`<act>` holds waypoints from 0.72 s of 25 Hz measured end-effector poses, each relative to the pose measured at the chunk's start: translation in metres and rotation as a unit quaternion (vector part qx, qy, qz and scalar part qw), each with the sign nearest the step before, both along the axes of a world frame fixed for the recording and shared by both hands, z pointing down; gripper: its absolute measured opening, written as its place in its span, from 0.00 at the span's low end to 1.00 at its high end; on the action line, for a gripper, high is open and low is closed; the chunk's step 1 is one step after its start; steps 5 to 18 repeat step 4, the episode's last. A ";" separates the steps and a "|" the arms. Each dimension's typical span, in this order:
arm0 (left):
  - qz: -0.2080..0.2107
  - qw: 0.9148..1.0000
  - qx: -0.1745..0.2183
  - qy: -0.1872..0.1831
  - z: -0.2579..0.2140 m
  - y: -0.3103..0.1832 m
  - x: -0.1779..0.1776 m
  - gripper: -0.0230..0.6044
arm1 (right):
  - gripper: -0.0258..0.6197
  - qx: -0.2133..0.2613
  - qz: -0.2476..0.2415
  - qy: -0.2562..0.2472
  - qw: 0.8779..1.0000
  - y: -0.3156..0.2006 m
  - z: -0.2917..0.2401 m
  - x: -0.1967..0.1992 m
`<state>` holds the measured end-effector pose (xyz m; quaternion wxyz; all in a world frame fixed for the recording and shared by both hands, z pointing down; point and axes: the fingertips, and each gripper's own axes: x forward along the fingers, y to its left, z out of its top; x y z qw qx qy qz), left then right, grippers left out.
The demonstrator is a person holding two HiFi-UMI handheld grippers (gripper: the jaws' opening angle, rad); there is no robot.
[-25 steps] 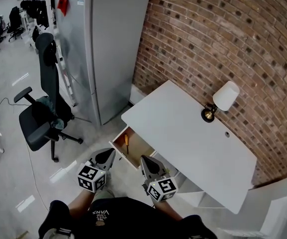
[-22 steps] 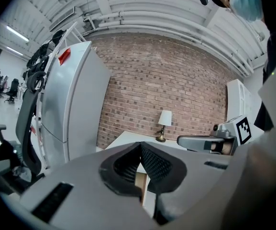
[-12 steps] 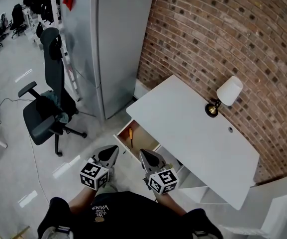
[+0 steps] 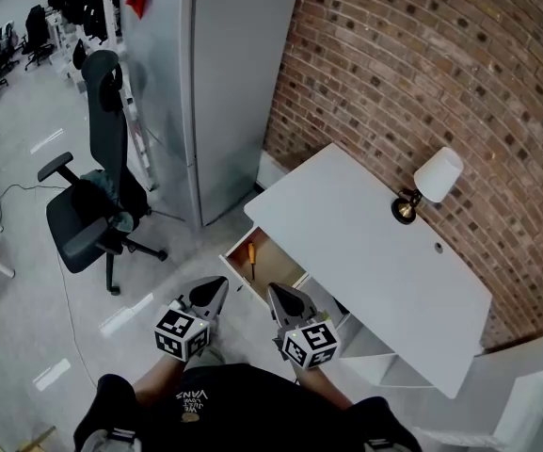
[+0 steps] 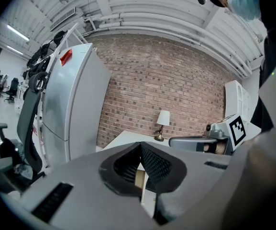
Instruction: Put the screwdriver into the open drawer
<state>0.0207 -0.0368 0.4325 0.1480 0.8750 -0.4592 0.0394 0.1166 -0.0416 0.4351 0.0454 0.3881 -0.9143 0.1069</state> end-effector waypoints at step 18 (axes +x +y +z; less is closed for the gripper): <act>-0.003 1.000 -0.004 0.003 0.001 0.004 -0.003 0.05 | 0.04 -0.001 0.003 0.002 1.000 0.002 -0.001 -0.001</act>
